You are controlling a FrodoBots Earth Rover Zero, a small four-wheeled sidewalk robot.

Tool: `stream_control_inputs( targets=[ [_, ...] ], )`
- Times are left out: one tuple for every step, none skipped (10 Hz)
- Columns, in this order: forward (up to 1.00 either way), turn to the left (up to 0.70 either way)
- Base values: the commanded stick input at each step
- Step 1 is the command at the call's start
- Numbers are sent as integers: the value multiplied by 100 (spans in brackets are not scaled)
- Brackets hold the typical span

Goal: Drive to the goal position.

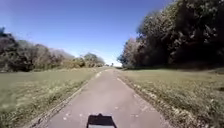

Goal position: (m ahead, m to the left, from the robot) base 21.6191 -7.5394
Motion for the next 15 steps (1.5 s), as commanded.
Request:
stream_control_inputs(
  targets=[
    [50,0],
    [50,0],
    [50,0],
    [50,0],
    [50,0],
    [50,0],
    [50,0],
    [50,0],
    [50,0],
    [50,0],
    [50,0],
    [50,0],
    [50,0],
    [50,0],
    [50,0]
  ],
)
